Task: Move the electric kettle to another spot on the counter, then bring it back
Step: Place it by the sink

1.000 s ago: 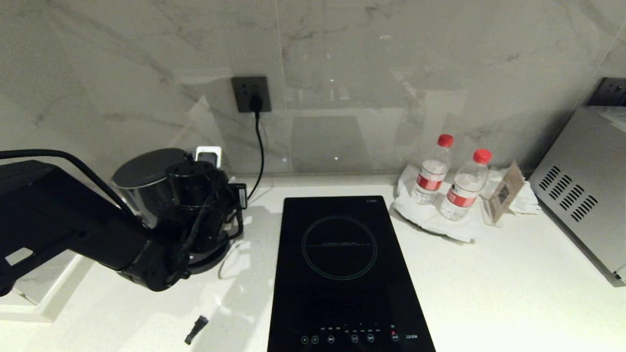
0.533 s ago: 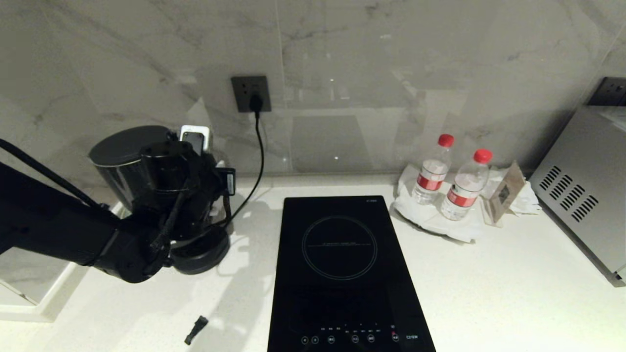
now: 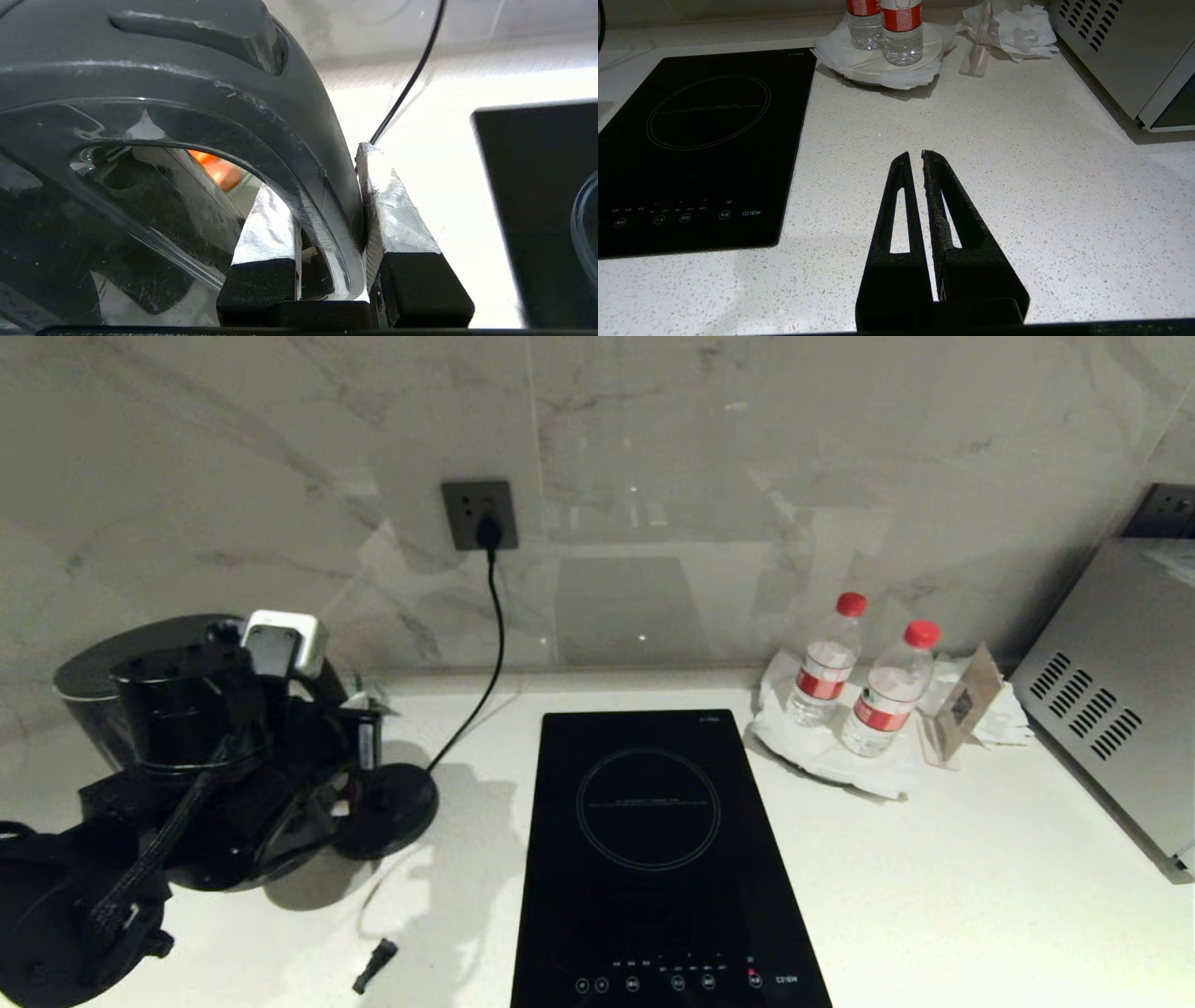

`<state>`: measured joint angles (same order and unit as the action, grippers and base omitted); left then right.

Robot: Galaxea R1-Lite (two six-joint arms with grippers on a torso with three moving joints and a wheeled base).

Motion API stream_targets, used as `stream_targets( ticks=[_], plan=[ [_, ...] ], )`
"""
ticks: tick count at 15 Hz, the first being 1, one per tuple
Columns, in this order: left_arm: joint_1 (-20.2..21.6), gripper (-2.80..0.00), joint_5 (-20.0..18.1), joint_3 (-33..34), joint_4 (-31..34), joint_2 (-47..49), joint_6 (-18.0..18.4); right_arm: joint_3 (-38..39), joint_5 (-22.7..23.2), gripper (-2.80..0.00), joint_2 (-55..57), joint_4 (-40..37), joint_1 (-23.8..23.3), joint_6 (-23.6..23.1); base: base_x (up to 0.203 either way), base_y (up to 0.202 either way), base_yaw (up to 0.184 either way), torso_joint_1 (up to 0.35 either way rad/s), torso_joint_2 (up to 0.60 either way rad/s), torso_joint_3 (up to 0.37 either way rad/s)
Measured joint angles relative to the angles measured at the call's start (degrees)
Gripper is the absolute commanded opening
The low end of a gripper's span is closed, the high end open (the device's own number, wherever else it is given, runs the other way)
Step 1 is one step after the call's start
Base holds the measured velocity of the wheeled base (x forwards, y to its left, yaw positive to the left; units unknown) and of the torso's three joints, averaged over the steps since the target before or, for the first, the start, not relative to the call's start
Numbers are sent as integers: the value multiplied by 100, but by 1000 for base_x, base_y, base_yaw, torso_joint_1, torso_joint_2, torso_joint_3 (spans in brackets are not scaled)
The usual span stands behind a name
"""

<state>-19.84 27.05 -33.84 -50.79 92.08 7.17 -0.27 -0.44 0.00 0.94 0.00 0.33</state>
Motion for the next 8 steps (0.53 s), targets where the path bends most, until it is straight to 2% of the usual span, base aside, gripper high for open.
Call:
stream_targets(
  ticks=[2, 5, 8],
  plan=[
    [53, -280, -184, 492, -12, -371, -46, 0, -1, -280, 0, 0, 0, 1, 0, 0, 0, 0, 0, 0],
    [218, -280, -703, 1081, 6, -926, -198, 0, 0, -280, 0, 0, 0, 1, 0, 0, 0, 0, 0, 0],
    [503, -280, -732, 1374, -1, -1169, -283, 0, 0, -280, 0, 0, 0, 0, 0, 0, 0, 0, 0, 0]
  ],
)
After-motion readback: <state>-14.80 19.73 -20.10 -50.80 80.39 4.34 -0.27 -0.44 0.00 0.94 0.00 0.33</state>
